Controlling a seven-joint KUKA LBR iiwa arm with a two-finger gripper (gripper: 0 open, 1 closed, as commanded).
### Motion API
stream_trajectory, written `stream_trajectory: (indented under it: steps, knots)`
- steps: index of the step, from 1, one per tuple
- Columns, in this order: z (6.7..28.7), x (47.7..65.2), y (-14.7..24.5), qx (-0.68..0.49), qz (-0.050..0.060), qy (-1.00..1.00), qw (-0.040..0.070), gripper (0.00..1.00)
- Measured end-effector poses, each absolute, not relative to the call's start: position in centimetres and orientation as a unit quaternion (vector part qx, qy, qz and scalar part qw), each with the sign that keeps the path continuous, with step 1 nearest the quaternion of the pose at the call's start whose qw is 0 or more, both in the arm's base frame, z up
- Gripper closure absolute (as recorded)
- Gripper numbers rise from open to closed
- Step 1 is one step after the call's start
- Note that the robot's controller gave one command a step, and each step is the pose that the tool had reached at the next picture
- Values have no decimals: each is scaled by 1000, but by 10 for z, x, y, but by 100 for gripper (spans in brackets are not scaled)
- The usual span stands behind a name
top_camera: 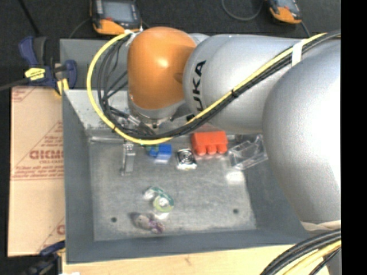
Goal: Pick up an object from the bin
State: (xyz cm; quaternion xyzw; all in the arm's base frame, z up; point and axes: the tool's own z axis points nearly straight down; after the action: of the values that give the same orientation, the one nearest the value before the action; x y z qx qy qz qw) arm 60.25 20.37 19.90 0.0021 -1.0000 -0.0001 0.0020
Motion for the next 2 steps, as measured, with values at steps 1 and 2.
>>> stream_trajectory:
  steps: [1,2]
  knots:
    - [69,543,89,209,0,-978,0,0]
    - [101,525,63,127,0,-992,0,0]
